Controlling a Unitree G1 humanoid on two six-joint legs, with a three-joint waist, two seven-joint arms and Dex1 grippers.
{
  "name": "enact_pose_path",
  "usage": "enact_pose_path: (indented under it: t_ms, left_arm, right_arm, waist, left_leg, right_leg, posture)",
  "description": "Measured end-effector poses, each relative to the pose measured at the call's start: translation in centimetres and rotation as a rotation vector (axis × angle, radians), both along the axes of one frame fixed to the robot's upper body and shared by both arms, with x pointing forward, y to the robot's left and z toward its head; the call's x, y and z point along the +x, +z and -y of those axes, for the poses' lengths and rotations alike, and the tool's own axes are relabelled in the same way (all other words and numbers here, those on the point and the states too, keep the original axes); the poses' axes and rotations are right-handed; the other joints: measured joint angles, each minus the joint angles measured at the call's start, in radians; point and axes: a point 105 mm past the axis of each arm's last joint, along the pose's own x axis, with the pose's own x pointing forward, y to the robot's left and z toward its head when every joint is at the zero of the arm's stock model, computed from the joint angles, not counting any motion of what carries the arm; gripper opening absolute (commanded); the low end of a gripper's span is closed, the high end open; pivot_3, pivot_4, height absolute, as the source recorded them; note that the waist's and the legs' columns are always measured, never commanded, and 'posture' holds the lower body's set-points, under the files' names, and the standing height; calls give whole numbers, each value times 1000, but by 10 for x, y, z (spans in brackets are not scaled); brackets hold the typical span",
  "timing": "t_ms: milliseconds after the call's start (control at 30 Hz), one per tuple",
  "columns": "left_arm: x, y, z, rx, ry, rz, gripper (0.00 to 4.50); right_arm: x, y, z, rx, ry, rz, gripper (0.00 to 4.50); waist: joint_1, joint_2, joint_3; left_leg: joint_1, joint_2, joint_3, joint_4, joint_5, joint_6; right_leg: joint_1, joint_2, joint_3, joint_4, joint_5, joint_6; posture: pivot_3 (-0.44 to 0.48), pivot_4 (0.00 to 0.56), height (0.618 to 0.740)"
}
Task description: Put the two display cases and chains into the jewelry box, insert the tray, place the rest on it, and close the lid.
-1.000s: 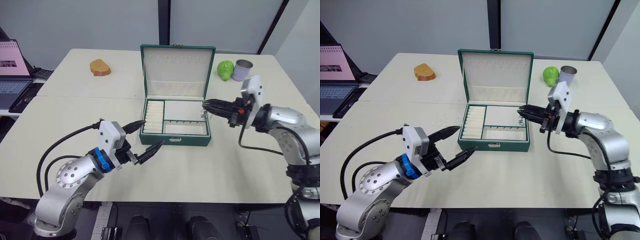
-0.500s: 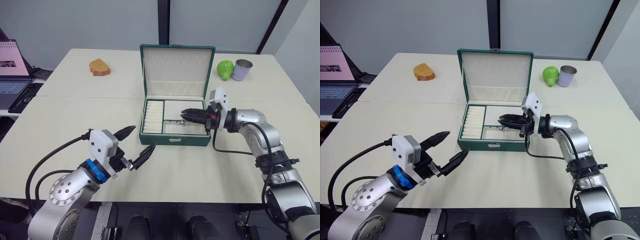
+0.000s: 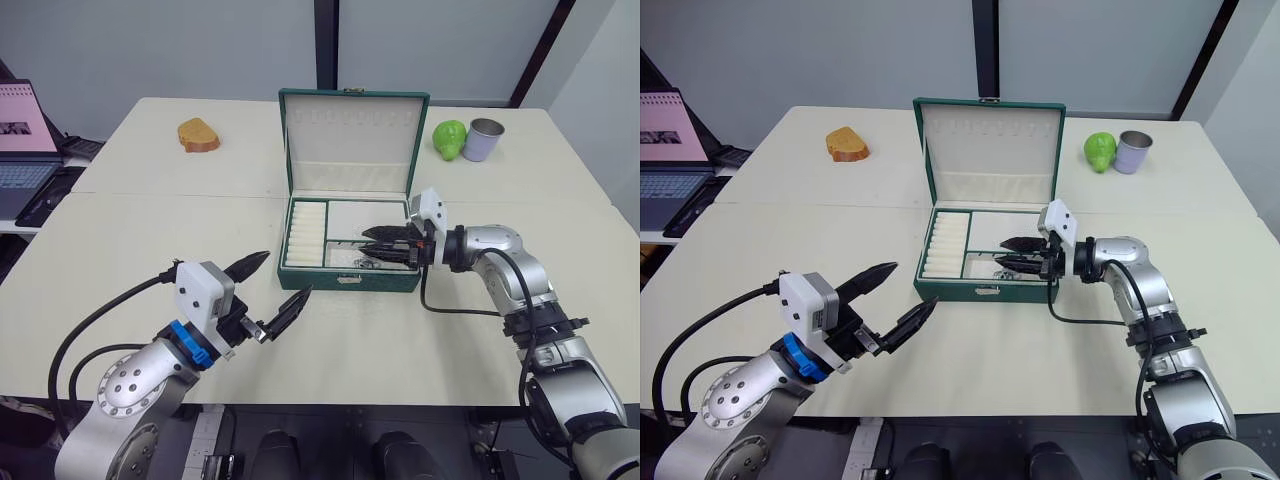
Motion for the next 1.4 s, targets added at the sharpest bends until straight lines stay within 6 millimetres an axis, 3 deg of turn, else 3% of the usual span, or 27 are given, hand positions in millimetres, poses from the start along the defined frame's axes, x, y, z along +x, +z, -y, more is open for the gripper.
enact_pose_path:
  t_ms: [200,300,500,667,833,1167,1400]
  left_arm:
    - [5,-1,-3,8,-20,-21,4500]
    - [6,-6,-9,23,-38,-59,4500]
    - [22,-14,-57,113,17,-146,4500]
    - [33,-6,-112,152,113,-176,4500]
    - [34,-17,-137,174,160,-227,4500]
    - [46,-15,-172,217,225,-222,4500]
    - [48,-14,-177,231,229,-217,4500]
  right_arm:
    - [-2,17,9,52,-34,18,4456]
    - [-4,18,25,71,-82,5,4456]
    - [-4,15,72,34,-233,-2,4456]
    - [-15,2,134,-36,-398,-48,4456]
    - [-27,-11,175,-113,-513,-59,4456]
    - [-39,-41,198,-144,-594,-118,4456]
    - [-41,-46,201,-155,-602,-129,4456]
  waist:
    - [2,0,0]
    - [4,0,0]
    - [4,1,1]
    - [6,3,2]
    - [5,3,2]
    - [5,4,3]
    - [5,4,3]
  left_leg:
    - [0,0,0,0,0,0]
    - [0,0,0,0,0,0]
    - [0,0,0,-1,0,0]
    - [-1,-1,2,-2,0,0]
    - [0,-1,2,-2,0,0]
    - [-1,-1,2,-2,0,0]
    - [0,0,3,-2,0,0]
  right_leg:
    - [0,0,0,0,0,0]
    - [0,0,0,0,0,0]
    - [0,0,0,-1,0,0]
    - [-1,-1,0,-4,0,0]
    - [0,0,0,-5,0,0]
    - [-1,0,1,-4,0,0]
    - [-1,0,1,-3,0,0]
  posture:
    - [0,150,740]
    - [0,150,740]
    - [0,150,740]
    - [0,150,740]
    - [0,150,740]
    - [0,150,740]
    - [0,150,740]
